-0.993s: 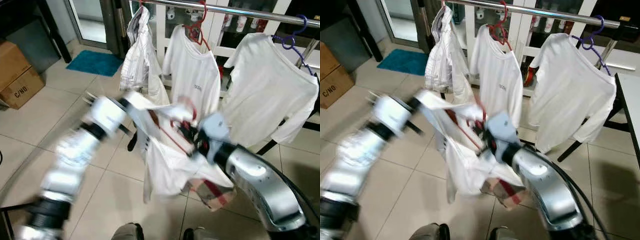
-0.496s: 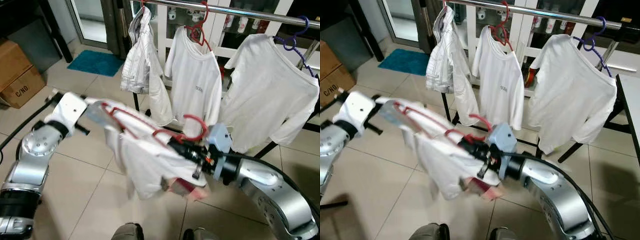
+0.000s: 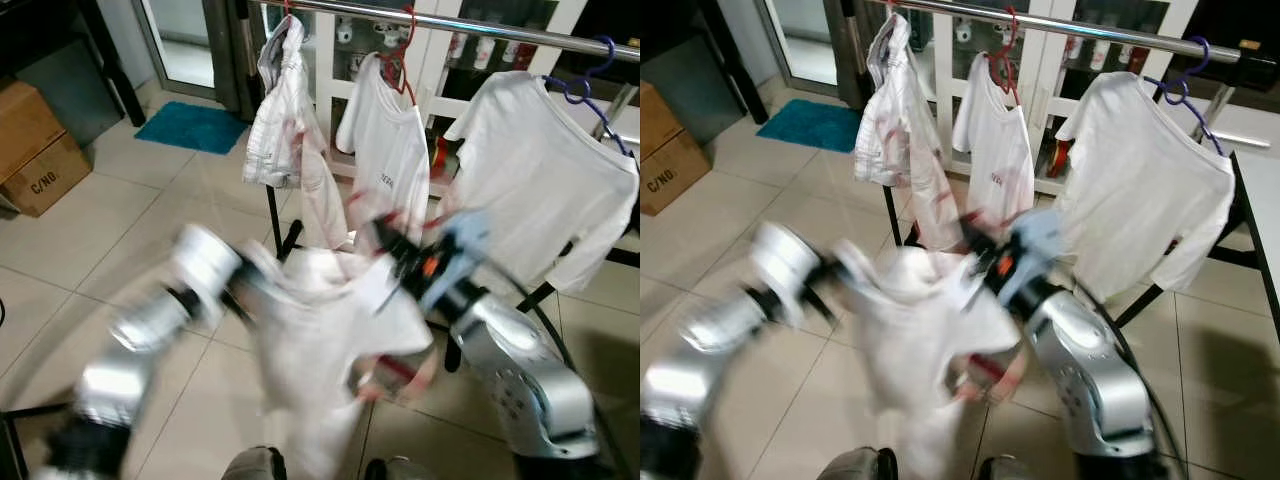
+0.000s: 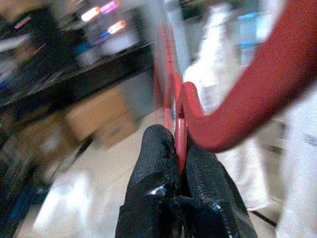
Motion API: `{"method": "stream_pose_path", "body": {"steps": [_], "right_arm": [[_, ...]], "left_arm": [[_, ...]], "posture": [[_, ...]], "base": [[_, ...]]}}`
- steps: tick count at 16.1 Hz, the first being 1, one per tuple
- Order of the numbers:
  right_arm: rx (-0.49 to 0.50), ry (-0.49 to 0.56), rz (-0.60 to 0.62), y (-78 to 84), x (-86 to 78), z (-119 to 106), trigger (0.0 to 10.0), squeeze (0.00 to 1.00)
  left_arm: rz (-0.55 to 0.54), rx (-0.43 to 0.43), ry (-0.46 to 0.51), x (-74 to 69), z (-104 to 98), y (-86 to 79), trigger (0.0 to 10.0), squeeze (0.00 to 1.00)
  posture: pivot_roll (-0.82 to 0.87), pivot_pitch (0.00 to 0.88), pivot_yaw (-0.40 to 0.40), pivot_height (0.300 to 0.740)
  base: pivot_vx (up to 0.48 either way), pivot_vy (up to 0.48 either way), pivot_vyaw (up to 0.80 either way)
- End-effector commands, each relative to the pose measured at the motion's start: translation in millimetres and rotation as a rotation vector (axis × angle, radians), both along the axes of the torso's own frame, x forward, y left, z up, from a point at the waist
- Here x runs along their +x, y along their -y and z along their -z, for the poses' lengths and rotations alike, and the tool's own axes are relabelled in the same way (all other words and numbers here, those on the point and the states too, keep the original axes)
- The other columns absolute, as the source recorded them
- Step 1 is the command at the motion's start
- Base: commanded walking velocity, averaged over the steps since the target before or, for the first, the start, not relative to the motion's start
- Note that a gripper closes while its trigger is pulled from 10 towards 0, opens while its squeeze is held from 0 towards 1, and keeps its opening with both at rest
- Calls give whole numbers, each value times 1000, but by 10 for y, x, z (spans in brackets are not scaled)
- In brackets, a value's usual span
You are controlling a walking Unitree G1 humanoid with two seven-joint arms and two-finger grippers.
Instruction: Hang hanger
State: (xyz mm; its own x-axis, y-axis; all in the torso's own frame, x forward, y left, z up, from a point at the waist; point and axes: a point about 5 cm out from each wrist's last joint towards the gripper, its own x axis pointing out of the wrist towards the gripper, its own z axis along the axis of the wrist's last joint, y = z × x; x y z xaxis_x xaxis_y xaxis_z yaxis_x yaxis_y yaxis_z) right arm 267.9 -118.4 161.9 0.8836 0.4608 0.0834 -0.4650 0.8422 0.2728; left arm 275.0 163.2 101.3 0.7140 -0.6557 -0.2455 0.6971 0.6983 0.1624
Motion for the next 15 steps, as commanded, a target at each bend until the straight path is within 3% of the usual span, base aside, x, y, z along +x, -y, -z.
{"method": "stream_pose_path", "body": {"steps": [1,4,6,7,8,9,10,11,12,13,14,15], "right_arm": [[34,-11,63,60,14,5,0,0],[123,-13,225,166,74,2,0,0],[193,-30,318,252,104,20,0,0],[136,-55,316,257,95,72,0,0],[27,-59,300,254,78,129,2275,0],[-75,-98,274,242,47,227,9961,0],[-111,-152,247,226,20,319,10000,0],[-119,-161,242,223,10,338,10000,0],[-273,-138,249,227,-17,391,10000,0],[-332,-126,258,234,-36,422,10000,0],[-391,-28,393,302,-28,374,10000,0],[-363,-13,463,317,-27,362,10000,0]], "left_arm": [[70,-11,-4,-45,-34,110,0,0],[155,-33,-71,-216,16,215,0,0],[117,-69,-62,-274,-44,177,0,0],[80,-64,-65,-300,-40,128,0,0],[16,-51,-59,-308,-24,61,0,0],[-104,-50,-40,-293,-9,-37,627,0],[-228,-53,-18,-282,-2,-123,10000,0],[-265,-58,-11,-282,-1,-145,10000,0],[-394,-107,32,-275,-38,-199,10000,0],[-481,-126,57,-272,-63,-230,10000,0],[-525,-121,101,-270,-95,-236,10000,0],[-575,-117,151,-256,-128,-253,10000,0]], "posture": [[-20,98,40,740],[-21,104,41,740],[-24,110,41,740],[-24,110,40,740],[-26,112,38,740],[-26,114,35,740],[-27,116,33,740],[-27,116,33,740],[-33,119,29,740],[-29,120,25,740],[-29,122,21,740],[-29,122,20,740]], "base": [[0,0,0],[0,0,0],[0,0,0],[0,0,0],[0,0,0],[0,0,0],[0,0,0],[0,0,0],[0,0,0],[0,0,0],[0,0,-800],[0,0,-800]]}}
